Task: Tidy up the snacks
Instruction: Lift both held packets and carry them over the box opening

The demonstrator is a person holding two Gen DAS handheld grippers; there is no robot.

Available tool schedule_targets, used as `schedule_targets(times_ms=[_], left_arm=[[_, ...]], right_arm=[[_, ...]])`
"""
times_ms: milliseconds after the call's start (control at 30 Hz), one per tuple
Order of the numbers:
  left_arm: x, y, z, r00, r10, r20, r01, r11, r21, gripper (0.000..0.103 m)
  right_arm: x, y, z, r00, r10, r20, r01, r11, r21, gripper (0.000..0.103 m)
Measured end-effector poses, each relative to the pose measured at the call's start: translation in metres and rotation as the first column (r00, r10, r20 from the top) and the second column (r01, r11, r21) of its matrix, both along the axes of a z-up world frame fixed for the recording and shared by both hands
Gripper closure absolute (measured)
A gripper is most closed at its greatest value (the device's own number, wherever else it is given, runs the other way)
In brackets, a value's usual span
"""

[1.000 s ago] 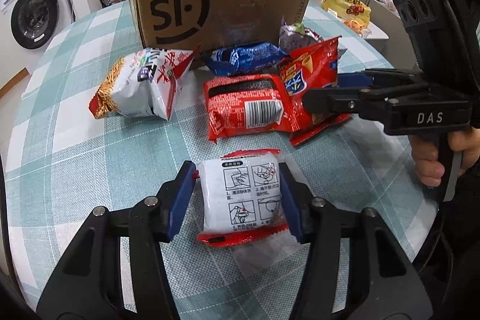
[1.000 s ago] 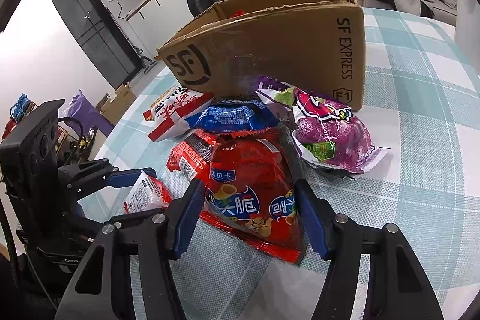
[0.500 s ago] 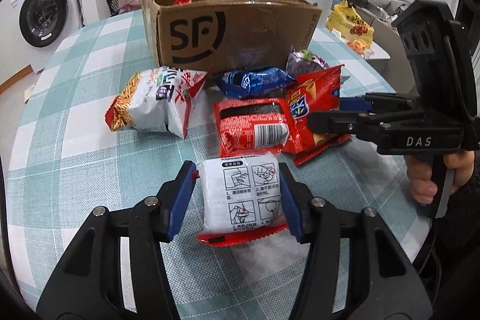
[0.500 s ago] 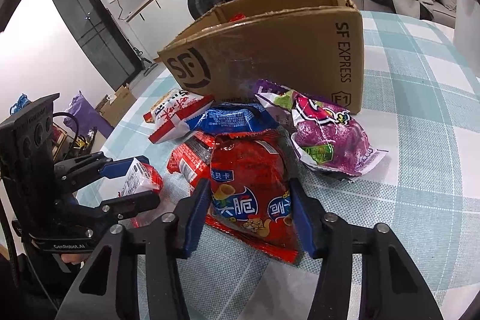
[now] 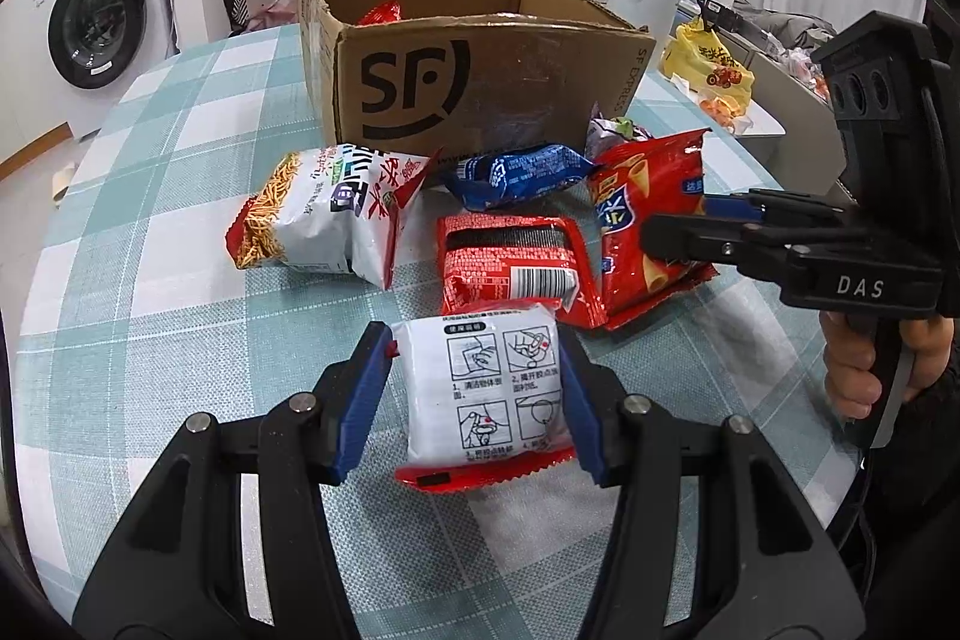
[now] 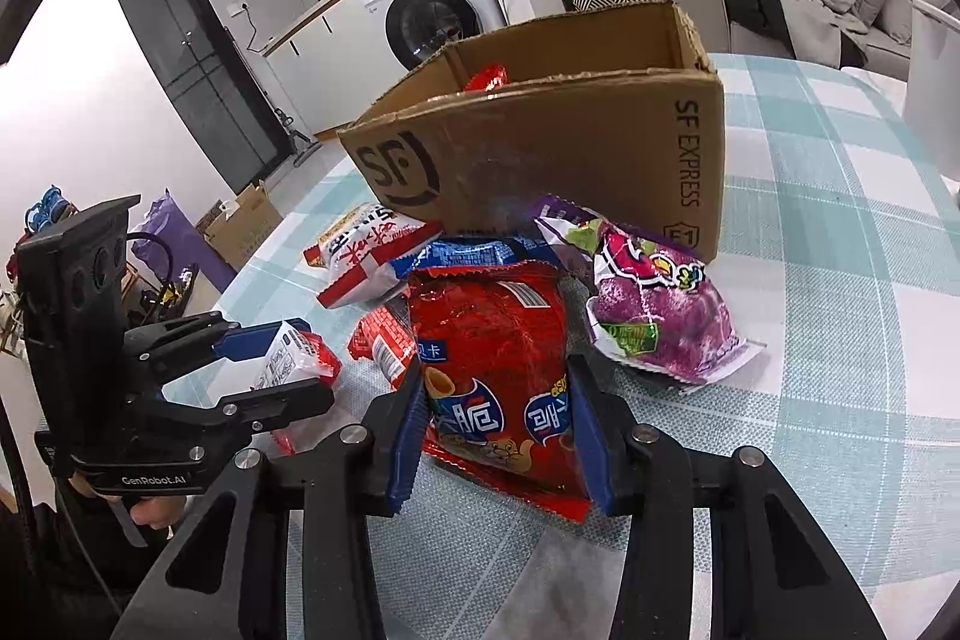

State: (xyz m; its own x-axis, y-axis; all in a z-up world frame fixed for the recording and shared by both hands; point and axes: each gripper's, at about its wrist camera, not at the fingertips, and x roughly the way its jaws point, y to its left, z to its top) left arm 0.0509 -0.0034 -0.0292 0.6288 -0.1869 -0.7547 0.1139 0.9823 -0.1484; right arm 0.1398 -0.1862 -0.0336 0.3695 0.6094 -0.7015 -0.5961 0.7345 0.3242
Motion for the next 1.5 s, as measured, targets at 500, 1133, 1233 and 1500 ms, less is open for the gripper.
schedule_targets(times_ms=[500, 1133, 1233, 1500], left_arm=[[-0.001, 0.004, 0.005, 1.000, 0.018, 0.022, -0.018, 1.000, -0.012, 0.052], [0.006, 0.006, 0.038, 0.993, 0.066, 0.099, -0.063, 0.998, -0.029, 0.051], [0.012, 0.006, 0.044, 0.992, 0.071, 0.107, -0.068, 0.997, -0.032, 0.052], [0.031, 0.003, 0.059, 0.988, 0.074, 0.136, -0.071, 0.997, -0.032, 0.051]], right_arm=[[-0.006, -0.005, 0.013, 1.000, -0.004, 0.031, 0.003, 1.000, 0.015, 0.059], [-0.012, -0.026, 0.054, 0.991, -0.061, 0.120, 0.053, 0.996, 0.072, 0.059], [-0.012, -0.030, 0.061, 0.989, -0.072, 0.131, 0.062, 0.995, 0.081, 0.059], [-0.005, -0.033, 0.076, 0.984, -0.097, 0.152, 0.082, 0.992, 0.098, 0.059]])
